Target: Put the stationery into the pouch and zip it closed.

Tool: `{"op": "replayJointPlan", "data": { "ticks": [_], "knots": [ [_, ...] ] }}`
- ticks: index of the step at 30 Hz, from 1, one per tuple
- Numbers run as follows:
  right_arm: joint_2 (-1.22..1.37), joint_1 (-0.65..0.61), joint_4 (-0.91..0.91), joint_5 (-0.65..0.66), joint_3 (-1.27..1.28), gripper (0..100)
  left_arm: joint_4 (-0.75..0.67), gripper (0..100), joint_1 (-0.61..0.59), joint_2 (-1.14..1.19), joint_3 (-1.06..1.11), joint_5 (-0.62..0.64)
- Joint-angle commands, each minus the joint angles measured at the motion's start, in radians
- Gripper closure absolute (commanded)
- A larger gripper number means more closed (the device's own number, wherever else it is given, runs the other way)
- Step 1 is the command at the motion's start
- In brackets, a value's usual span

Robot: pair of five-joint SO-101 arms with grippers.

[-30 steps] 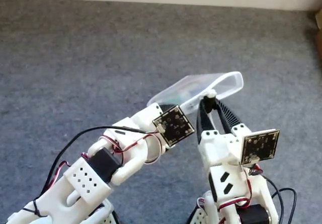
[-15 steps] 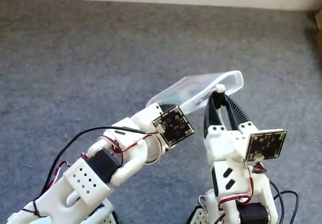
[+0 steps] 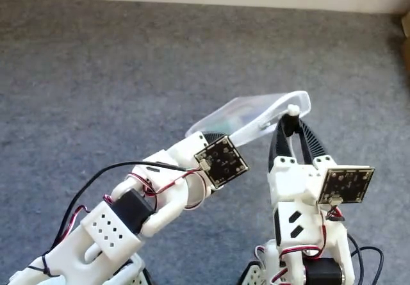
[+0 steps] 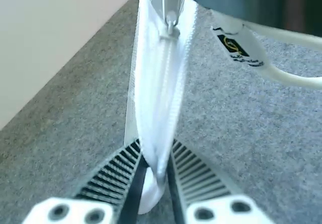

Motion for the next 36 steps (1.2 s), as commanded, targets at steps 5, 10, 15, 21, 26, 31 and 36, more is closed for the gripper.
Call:
{"op": "replayJointPlan", "data": {
  "ticks": [5, 10, 15, 21, 26, 31, 36],
  "knots": [
    [-0.016, -0.042, -0.041, -0.002, 0.015, 99.4, -0.008, 90, -0.025, -0.021, -0.01, 0.003],
    [-0.016, -0.077, -0.041, -0.002, 0.016, 99.4, -0.009, 86, -0.021, -0.021, -0.033, 0.005],
    [-0.016, -0.125, -0.024, 0.057, 0.025, 99.4, -0.009, 86, -0.013, -0.021, -0.058, 0.014],
    [-0.016, -0.156, -0.013, 0.061, 0.031, 99.4, -0.009, 86, -0.004, -0.021, -0.082, 0.089],
    [-0.016, -0.162, -0.013, 0.061, 0.031, 99.4, -0.009, 86, -0.004, -0.021, -0.099, 0.114],
    [-0.016, -0.162, -0.013, 0.061, 0.031, 99.4, -0.009, 86, -0.004, -0.094, -0.09, 0.117],
    [-0.016, -0.162, -0.013, 0.061, 0.031, 99.4, -0.009, 86, 0.027, -0.26, -0.016, 0.114]
  ]
}}
